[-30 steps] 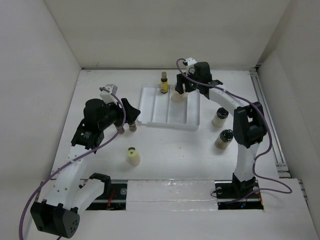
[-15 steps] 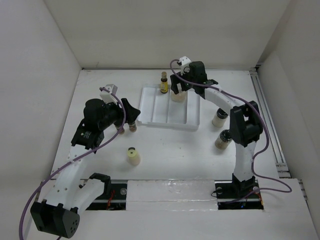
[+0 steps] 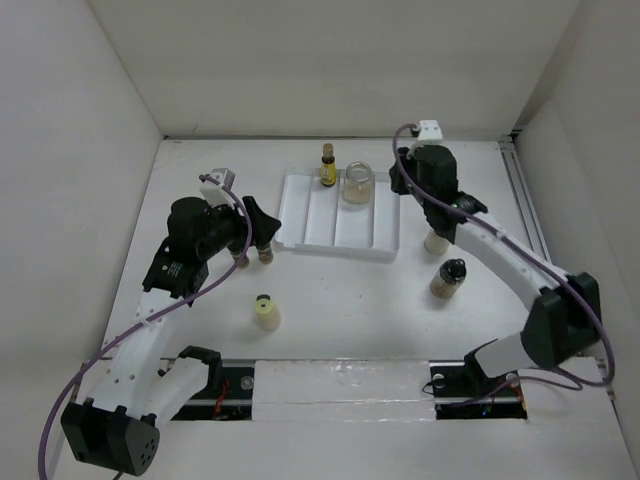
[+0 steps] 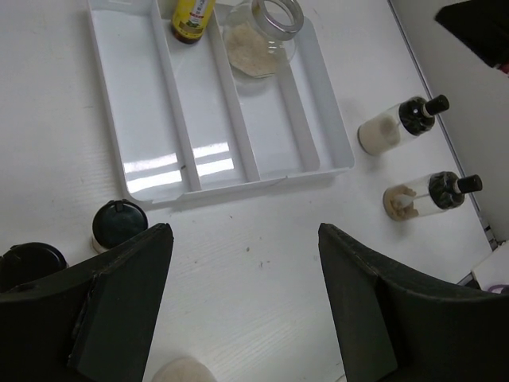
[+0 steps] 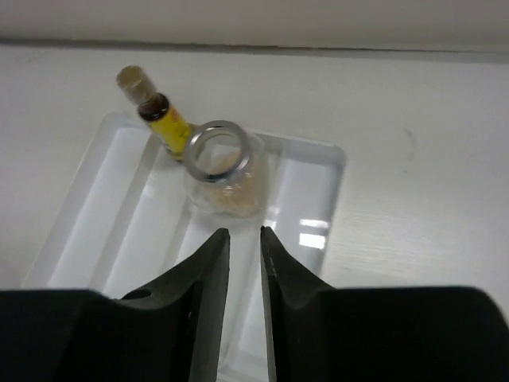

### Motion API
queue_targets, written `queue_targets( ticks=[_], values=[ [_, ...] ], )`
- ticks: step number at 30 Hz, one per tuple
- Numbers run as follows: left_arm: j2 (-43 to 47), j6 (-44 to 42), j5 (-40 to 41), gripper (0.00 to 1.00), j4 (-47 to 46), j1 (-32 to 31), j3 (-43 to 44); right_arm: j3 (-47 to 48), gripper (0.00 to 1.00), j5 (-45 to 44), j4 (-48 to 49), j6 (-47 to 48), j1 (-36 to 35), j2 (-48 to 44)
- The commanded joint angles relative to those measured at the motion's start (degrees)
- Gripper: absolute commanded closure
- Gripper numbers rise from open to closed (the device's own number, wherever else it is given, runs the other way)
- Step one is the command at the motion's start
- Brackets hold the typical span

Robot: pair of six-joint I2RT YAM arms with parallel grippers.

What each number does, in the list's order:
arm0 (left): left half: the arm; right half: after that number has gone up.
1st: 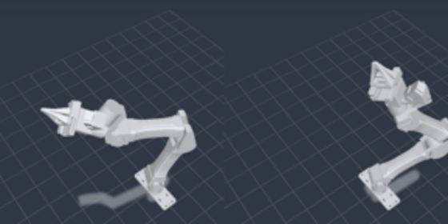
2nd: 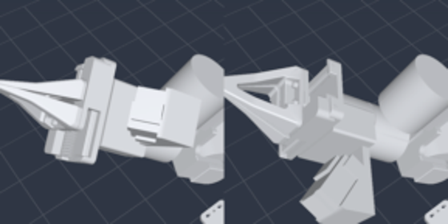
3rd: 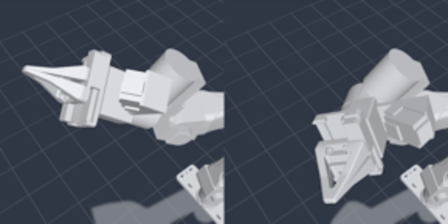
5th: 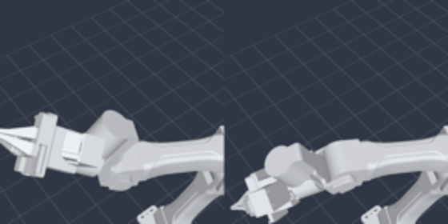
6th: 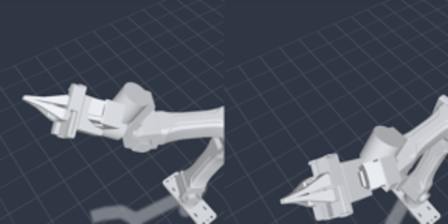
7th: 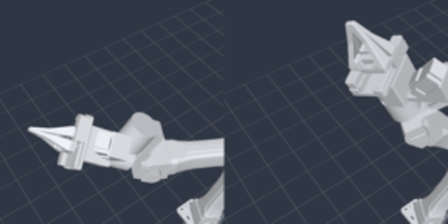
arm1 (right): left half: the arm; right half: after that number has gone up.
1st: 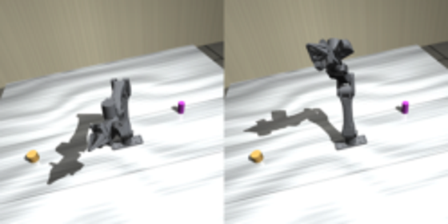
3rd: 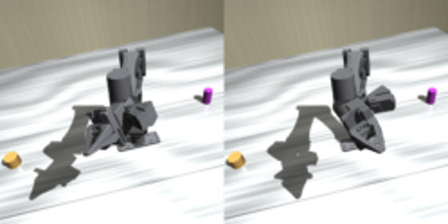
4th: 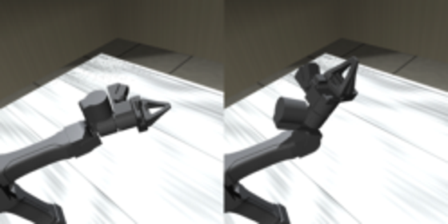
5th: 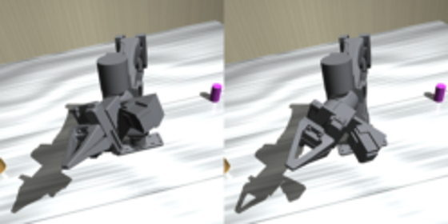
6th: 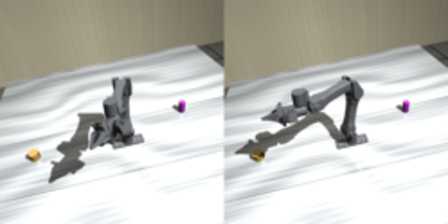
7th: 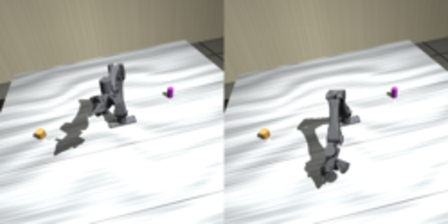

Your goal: Organize the condiment bottles

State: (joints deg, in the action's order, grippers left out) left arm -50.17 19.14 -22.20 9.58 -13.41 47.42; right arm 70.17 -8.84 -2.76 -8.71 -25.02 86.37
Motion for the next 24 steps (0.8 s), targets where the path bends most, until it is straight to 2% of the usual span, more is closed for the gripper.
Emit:
queue_targets(
  ticks=[1,2,3,4,6,10,18,24],
  values=[
    [0.8,0.2,-1.4,0.3,-2.6,0.1,1.6,-8.4,0.71,-21.3,3.8,-11.8,0.7,-9.5],
    [0.8,0.2,-1.4,0.3,-2.6,0.1,1.6,-13.0,0.59,-24.2,3.3,-12.7,0.7,-11.5],
    [1.3,0.2,-1.4,0.3,-2.6,0.1,1.6,-15.0,0.32,-27.1,3.3,-14.5,1.4,-14.9],
    [1.3,0.2,-2.0,0.3,-2.6,0.1,1.6,-17.0,0.22,-30.1,2.6,-14.5,1.9,-16.3],
    [1.3,0.2,-2.0,0.3,-3.1,0.1,1.6,-20.9,0.14,-30.1,1.8,-15.2,4.5,-18.4],
    [1.3,0.7,-2.5,0.3,-3.1,0.1,1.6,-22.1,0.12,-27.1,-1.5,-19.0,7.8,-18.3],
    [2.4,0.7,-2.5,0.3,-3.1,0.1,1.1,-20.0,0.29,-22.2,-3.3,-19.5,8.5,-12.2],
    [3.0,0.7,-2.5,0.3,-3.1,0.1,1.1,-18.2,0.42,-23.4,-4.0,-20.1,8.5,-9.2]
  ],
)
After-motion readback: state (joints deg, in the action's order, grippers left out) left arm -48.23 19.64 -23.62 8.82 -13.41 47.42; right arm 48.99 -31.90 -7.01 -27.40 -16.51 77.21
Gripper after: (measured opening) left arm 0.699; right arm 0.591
